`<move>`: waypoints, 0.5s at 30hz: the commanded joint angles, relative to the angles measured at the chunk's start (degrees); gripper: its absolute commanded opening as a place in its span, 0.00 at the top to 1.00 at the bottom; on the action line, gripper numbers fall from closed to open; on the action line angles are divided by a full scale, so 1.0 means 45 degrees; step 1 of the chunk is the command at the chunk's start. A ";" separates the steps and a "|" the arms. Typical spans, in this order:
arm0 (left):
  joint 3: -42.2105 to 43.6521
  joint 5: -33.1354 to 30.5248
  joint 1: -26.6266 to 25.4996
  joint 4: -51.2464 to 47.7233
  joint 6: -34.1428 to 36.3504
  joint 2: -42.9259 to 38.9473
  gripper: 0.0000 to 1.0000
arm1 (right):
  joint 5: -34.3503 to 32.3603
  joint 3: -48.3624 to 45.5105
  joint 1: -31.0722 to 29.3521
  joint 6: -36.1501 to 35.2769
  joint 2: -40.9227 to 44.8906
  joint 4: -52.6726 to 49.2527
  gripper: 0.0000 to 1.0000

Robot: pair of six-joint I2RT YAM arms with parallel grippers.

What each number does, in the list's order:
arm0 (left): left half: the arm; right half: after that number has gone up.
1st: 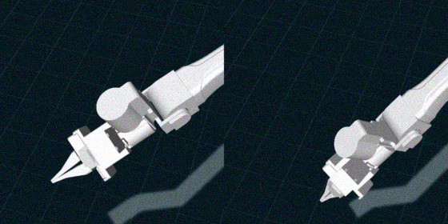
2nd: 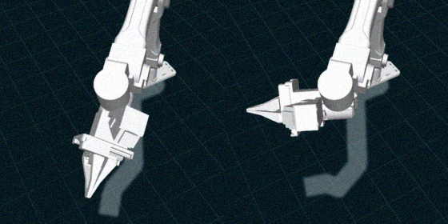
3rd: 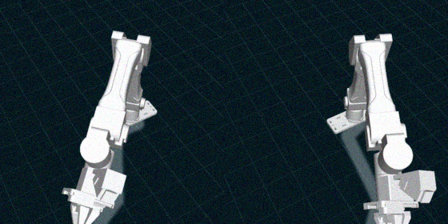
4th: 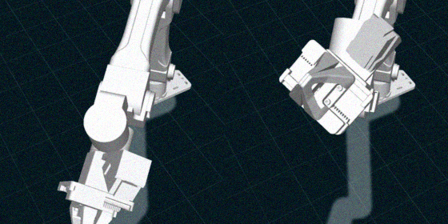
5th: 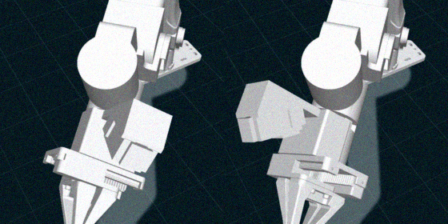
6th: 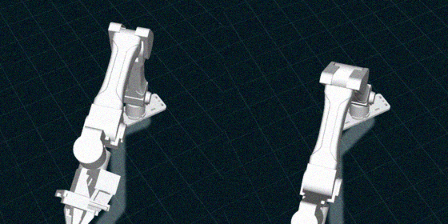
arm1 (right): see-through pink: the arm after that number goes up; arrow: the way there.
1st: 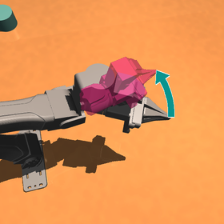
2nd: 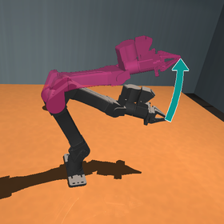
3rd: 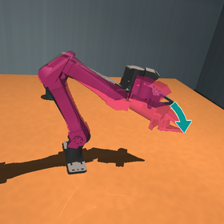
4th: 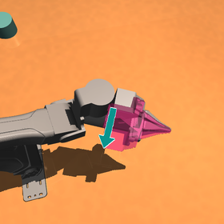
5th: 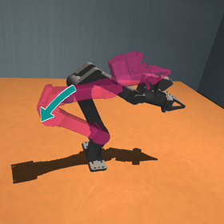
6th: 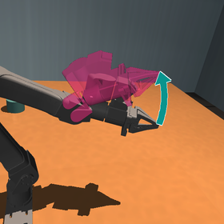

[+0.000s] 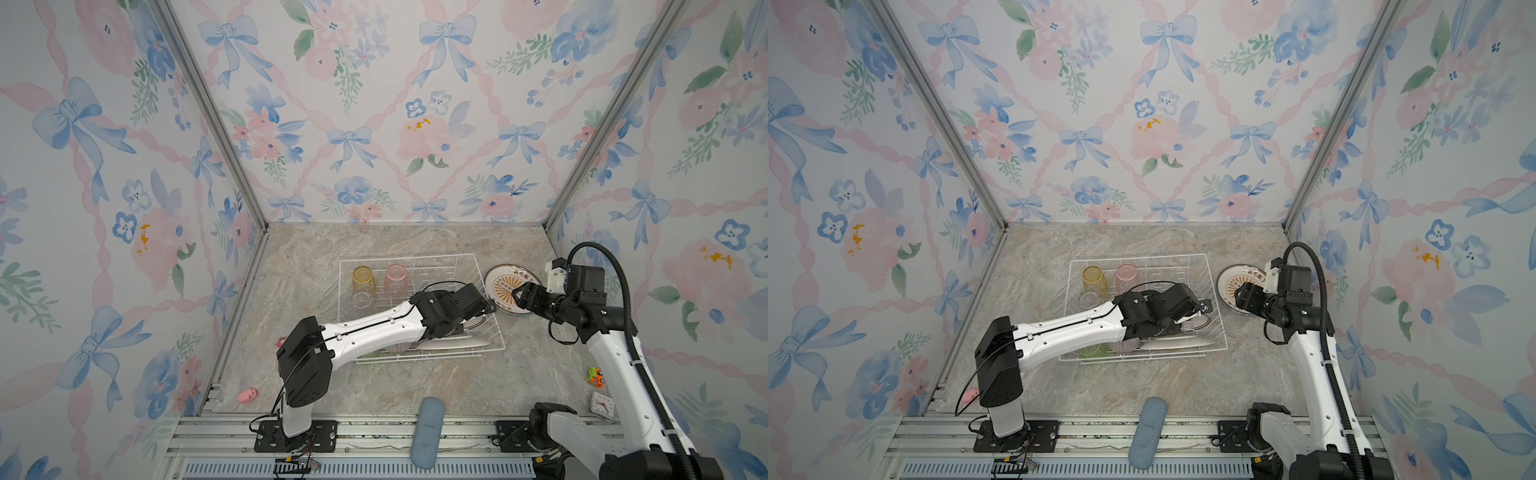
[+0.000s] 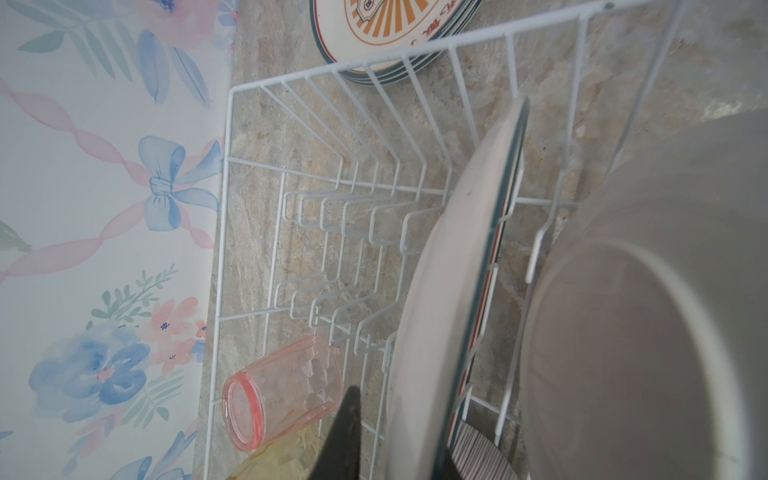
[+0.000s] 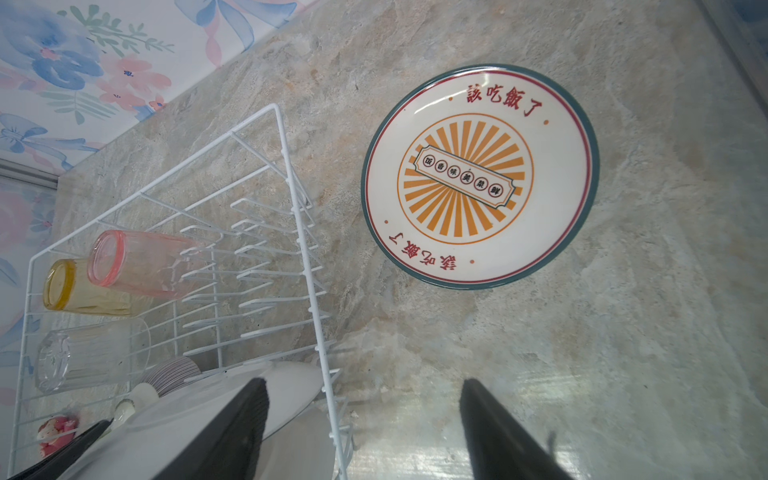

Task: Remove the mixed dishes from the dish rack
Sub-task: 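Close the left gripper on the white plate's rim in the rack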

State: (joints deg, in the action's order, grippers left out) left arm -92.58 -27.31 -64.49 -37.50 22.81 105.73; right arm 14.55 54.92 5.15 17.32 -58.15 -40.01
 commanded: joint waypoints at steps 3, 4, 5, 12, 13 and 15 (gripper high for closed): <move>-0.0328 -0.0428 0.0058 -0.0144 0.0448 0.0331 0.85 | -0.0223 -0.0219 -0.0020 -0.0104 0.0036 0.0043 0.24; -0.0310 -0.0382 0.0065 -0.0145 0.0479 0.0350 0.86 | -0.0226 -0.0231 0.0001 -0.0107 0.0029 0.0043 0.24; -0.0324 -0.0305 0.0081 -0.0162 0.0480 0.0369 0.86 | -0.0225 -0.0230 -0.0007 -0.0105 0.0013 0.0026 0.24; -0.0325 -0.0310 0.0144 -0.0159 0.0446 0.0358 1.00 | -0.0300 -0.0244 0.0035 -0.0119 0.0027 0.0024 0.24; -0.0326 -0.0337 0.0144 -0.0149 0.0449 0.0351 1.00 | -0.0302 -0.0241 0.0051 -0.0121 0.0013 0.0004 0.24; -0.0356 -0.0358 0.0161 -0.0159 0.0439 0.0318 1.00 | -0.0339 -0.0251 0.0072 -0.0125 0.0034 0.0004 0.24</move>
State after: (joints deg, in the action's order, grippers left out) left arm -92.66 -28.32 -64.34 -37.43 24.86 106.69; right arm 14.13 54.39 5.19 17.32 -58.13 -39.86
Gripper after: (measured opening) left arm 0.051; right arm 0.758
